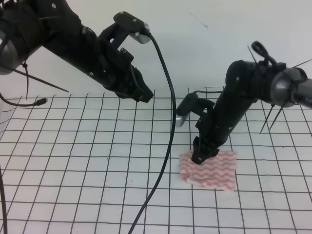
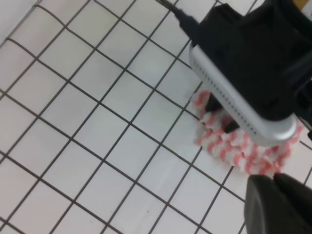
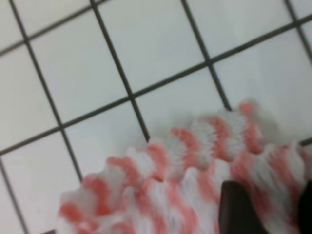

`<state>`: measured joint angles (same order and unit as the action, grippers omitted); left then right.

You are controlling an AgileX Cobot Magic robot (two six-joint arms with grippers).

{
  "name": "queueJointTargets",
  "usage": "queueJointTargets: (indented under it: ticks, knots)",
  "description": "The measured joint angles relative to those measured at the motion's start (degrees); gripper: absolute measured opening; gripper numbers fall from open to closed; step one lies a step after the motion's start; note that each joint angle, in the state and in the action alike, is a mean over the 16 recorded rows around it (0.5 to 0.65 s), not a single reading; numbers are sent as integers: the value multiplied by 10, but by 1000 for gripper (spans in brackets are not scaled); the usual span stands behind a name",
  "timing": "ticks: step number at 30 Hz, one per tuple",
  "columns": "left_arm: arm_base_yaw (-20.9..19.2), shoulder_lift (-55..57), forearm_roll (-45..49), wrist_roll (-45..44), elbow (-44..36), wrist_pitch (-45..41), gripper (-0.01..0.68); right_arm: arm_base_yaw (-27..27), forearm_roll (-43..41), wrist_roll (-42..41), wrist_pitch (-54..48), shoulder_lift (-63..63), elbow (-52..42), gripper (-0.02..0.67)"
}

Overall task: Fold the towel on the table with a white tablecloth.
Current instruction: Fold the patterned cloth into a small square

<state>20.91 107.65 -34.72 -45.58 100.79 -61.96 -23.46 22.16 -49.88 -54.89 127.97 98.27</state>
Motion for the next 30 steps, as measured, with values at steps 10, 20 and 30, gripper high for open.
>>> queueJointTargets:
  ticks: [10, 20, 30]
  knots:
    - [0, 0, -2, 1, 0, -2, 0, -7, -20, 13, -18, 9, 26, 114]
    - [0, 0, -4, -1, 0, -3, 0, -6, -53, 54, -64, 10, 83, 16]
    - [0, 0, -6, -1, 0, -4, 0, -6, -83, 91, -82, 24, 97, 24]
